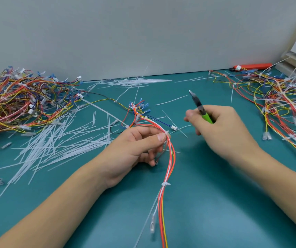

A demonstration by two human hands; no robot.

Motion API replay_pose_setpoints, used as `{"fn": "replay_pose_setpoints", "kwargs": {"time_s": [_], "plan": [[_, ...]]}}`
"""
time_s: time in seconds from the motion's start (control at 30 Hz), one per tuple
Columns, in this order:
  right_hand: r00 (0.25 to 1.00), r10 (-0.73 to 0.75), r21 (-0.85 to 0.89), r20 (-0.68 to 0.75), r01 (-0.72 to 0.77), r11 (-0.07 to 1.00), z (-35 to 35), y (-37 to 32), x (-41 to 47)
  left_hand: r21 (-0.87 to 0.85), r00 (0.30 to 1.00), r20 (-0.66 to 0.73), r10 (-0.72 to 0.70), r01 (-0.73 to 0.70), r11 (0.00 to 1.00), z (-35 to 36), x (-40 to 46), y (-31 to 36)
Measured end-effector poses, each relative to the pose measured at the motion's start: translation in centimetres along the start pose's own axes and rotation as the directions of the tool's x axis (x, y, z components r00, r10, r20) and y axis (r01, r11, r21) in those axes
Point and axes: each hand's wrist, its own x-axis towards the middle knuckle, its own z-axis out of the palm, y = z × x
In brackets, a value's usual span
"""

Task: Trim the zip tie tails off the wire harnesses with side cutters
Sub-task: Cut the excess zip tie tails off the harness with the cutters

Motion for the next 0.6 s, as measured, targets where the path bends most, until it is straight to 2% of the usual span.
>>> {"fn": "replay_pose_setpoints", "kwargs": {"time_s": [0.1,0.17,0.27,0.37,0.47,0.6], "plan": [[0.993,0.104,0.117,0.052,-0.109,0.987,-0.6,-0.1,0.4,0.015,1.0,-0.022,-0.011,0.011,1.0,0.1,0.1,0.0],[0.981,0.133,0.185,0.141,-0.158,0.97,-1.0,-0.5,0.4,0.034,0.999,-0.043,-0.011,0.012,0.999,0.2,0.2,-0.1],[0.936,0.11,0.225,0.335,-0.193,0.955,-1.0,-1.3,-0.3,0.075,0.997,-0.082,0.007,-0.001,0.997,0.5,0.3,-0.2],[0.898,0.042,0.189,0.438,-0.138,0.972,0.0,-2.2,-1.3,0.122,0.982,-0.164,0.09,-0.07,0.99,1.2,0.5,-0.6],[0.907,0.038,0.215,0.418,-0.139,0.967,0.7,-2.5,-1.7,0.087,0.953,-0.277,0.124,-0.104,0.991,1.6,0.6,-0.9],[0.931,0.143,0.327,0.335,-0.258,0.909,0.4,-2.4,-1.3,-0.115,0.935,-0.356,0.001,-0.045,0.992,1.4,0.6,-0.5]]}}
